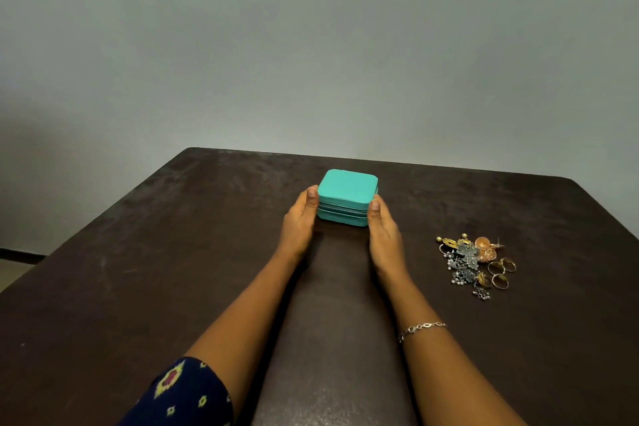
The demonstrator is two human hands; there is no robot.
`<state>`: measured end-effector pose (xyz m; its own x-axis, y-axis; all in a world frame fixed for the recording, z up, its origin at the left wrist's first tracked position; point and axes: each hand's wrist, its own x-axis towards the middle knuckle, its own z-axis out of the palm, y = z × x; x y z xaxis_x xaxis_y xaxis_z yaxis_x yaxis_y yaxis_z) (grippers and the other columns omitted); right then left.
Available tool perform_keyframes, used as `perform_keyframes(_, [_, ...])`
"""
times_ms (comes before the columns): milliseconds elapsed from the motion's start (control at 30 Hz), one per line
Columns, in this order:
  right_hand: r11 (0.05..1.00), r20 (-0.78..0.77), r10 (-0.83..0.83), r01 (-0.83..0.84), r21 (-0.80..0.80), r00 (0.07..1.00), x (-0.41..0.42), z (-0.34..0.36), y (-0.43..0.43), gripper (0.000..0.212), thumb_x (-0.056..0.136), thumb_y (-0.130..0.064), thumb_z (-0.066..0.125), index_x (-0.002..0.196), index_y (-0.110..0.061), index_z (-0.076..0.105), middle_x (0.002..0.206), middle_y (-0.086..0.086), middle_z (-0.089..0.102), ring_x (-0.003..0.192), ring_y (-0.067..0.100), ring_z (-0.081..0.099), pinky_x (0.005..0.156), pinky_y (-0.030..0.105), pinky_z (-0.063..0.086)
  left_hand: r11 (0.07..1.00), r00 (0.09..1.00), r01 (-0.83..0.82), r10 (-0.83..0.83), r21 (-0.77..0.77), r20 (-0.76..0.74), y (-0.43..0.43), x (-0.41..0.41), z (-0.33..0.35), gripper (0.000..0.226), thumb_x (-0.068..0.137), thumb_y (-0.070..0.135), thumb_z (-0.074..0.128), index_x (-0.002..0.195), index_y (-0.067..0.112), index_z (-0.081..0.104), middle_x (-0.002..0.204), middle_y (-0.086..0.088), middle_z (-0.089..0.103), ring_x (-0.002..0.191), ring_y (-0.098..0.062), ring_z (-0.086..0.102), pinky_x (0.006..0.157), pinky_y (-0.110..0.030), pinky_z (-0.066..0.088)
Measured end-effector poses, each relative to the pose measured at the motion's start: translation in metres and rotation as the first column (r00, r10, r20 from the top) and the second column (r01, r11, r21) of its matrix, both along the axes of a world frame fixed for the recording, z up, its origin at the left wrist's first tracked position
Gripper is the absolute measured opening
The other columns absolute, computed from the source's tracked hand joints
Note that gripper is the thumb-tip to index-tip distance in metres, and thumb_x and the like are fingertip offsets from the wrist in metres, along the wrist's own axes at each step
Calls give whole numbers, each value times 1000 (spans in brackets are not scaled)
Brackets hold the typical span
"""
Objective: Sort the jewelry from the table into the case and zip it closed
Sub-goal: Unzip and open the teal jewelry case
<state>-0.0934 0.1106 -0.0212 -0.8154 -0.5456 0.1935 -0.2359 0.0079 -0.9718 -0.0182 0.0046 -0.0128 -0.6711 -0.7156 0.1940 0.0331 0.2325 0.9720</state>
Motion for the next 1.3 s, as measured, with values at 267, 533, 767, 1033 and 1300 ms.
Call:
perform_keyframes(267, [999,85,40,-38,-28,996,21,0,7,86,71,-81,34,138,-27,37,136,1,50,125,16,46,108,40,35,993,1000,5,-6,115,0,1,11,1,64,61,79,40,98,27,51,106,2,61,110,-17,56,103,-45,41])
perform_keyframes(533, [991,70,104,-97,-87,992,80,19,42,70,76,-70,36,133,-28,40,128,-5,52,120,11,47,109,37,33,990,996,62,-53,130,-69,30,77,21,40,87,59,36,95,23,51,97,5,60,103,-16,55,100,-39,43])
perform_keyframes(767, [984,51,174,-171,-55,983,143,27,75,59,79,-56,34,129,-26,42,130,0,52,122,14,47,109,39,33,992,994,98,-94,83,-53,57,154,31,53,85,56,32,106,11,49,95,2,58,99,-15,54,94,-34,43])
perform_keyframes(1033, [973,70,231,-229,-32,970,195,14,108,73,75,-69,40,133,-25,41,133,-1,52,125,13,46,110,43,32,990,990,119,-112,79,-81,81,218,13,59,83,54,38,115,5,49,110,-4,59,111,-18,56,98,-34,45])
perform_keyframes(1300, [962,23,258,-260,86,966,216,9,113,71,79,-68,36,138,-27,35,136,-4,48,125,12,44,109,42,32,988,992,117,-113,103,-49,79,239,1,45,76,65,44,99,28,50,115,-6,61,111,-19,58,99,-46,44])
